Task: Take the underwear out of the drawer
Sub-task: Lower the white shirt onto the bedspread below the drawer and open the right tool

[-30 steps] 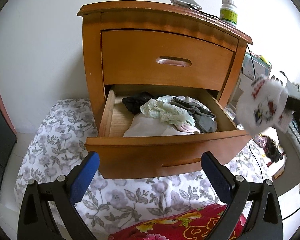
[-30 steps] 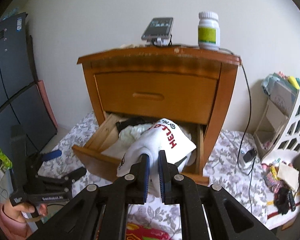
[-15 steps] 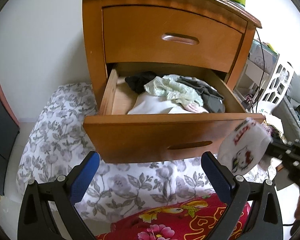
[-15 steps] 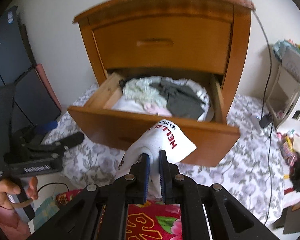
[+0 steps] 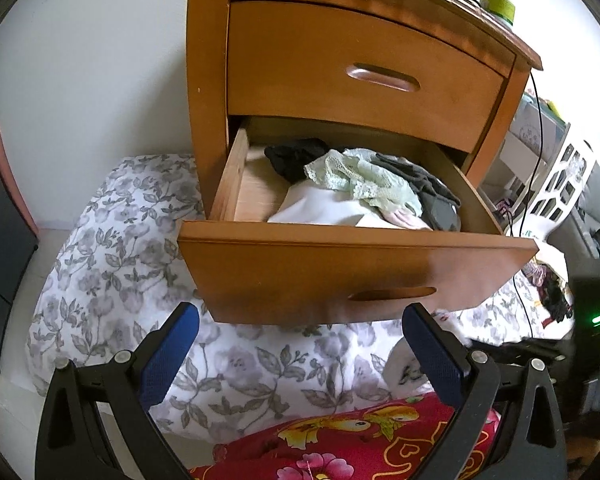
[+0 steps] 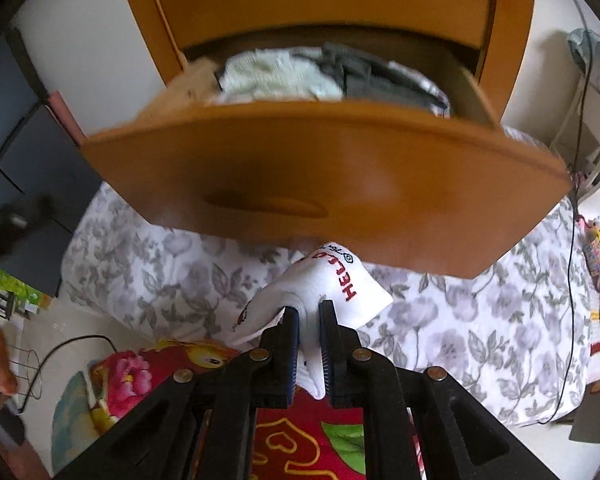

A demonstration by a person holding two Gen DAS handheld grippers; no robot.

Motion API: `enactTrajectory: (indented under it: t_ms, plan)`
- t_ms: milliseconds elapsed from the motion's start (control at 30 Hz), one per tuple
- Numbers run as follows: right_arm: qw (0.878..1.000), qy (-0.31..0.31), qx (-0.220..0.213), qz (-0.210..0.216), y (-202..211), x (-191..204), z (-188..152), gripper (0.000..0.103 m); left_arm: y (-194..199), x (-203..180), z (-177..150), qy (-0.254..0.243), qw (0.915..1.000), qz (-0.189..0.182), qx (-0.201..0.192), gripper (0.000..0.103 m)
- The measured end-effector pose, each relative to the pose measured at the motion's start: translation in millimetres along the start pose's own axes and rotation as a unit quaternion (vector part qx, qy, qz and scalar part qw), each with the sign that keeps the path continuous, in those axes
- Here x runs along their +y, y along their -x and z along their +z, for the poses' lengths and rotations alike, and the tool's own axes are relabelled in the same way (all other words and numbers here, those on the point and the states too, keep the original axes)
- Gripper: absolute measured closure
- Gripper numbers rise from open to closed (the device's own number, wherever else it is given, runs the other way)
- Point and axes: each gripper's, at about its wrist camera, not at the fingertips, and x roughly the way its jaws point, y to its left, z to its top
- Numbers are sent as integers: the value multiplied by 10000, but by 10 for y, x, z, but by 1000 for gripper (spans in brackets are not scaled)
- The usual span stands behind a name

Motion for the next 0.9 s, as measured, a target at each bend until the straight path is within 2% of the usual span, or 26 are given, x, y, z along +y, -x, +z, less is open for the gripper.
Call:
enactTrajectory:
  t_ms: [367, 600, 633, 733, 900]
  plan:
    - [9980, 81, 616, -131, -537, 67, 25, 90, -60, 28, -20, 31, 10000, 1, 87, 2]
    - [9969, 135, 751, -210, -680, 84, 36, 90, -88, 51, -21, 59, 9999, 7, 117, 2]
    - [9967, 126, 766, -243, -692, 83, 41, 89, -94, 50, -23, 58, 9999, 3, 127, 2]
    - [9965, 75, 785, -268, -703, 65, 53, 71, -96, 40, -27, 30, 9999, -5, 136, 2]
    - [9968, 51, 743, -290, -640, 49, 65, 69, -83, 34, -27, 17, 9999, 2, 128, 2]
